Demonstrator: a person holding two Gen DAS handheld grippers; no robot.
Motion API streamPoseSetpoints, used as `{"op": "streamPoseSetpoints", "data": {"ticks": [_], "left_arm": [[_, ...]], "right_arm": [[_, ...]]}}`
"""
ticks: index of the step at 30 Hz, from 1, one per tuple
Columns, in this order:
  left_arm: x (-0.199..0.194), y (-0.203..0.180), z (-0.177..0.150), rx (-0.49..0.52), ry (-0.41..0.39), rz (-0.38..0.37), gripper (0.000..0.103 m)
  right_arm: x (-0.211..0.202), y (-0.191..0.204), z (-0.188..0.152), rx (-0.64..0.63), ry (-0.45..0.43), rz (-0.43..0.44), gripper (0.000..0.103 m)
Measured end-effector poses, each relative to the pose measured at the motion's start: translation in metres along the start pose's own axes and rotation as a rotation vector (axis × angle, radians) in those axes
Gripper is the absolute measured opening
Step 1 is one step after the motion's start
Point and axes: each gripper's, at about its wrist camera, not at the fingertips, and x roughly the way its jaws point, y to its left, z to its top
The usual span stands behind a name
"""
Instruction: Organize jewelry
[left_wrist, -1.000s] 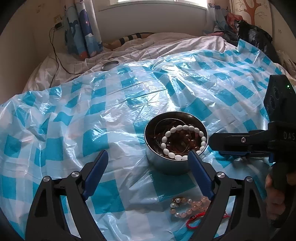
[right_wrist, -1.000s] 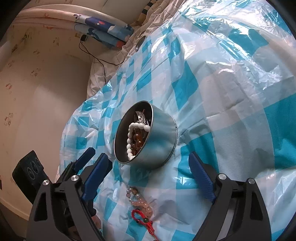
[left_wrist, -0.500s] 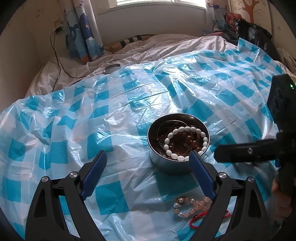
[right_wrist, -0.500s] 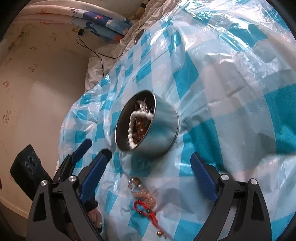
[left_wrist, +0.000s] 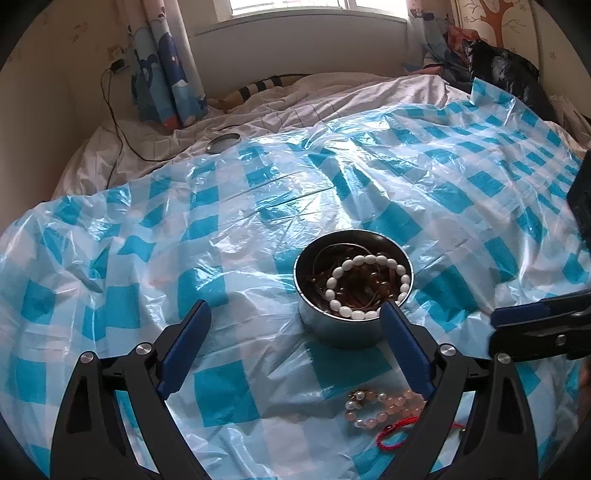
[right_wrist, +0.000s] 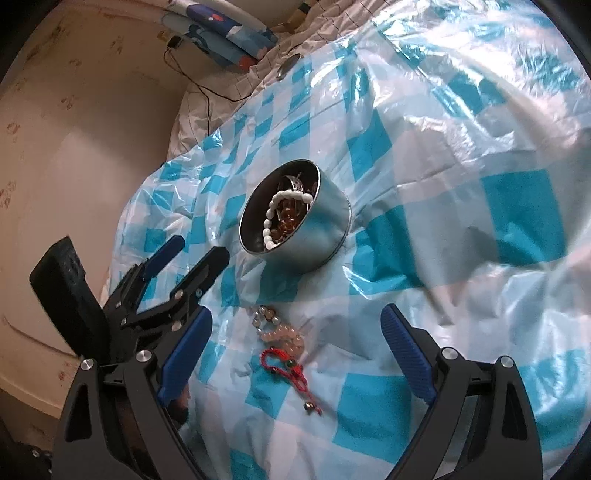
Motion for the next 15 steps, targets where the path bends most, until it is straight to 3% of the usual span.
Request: {"op": "streamPoseSetpoints", "data": {"ticks": [5,10,15], "left_arm": [[-0.002,0.001,-0.001,0.002,0.002,0.011,0.088],[-0.005,-0.001,-0.003,0.023,-0.002,0.019,0.088],[-0.012,0.000,-0.007,0.034,-0.005,0.033,0.089]], "right_arm": [[0.002,0.010,-0.011,-0.066,0.036,-0.033,0.089],[0.012,0.035,-0.029,-0.232,0.069,-0.137,0.089],[0.021,0.051,-0.045,-0.341,0.094,-0.168,0.089]]}}
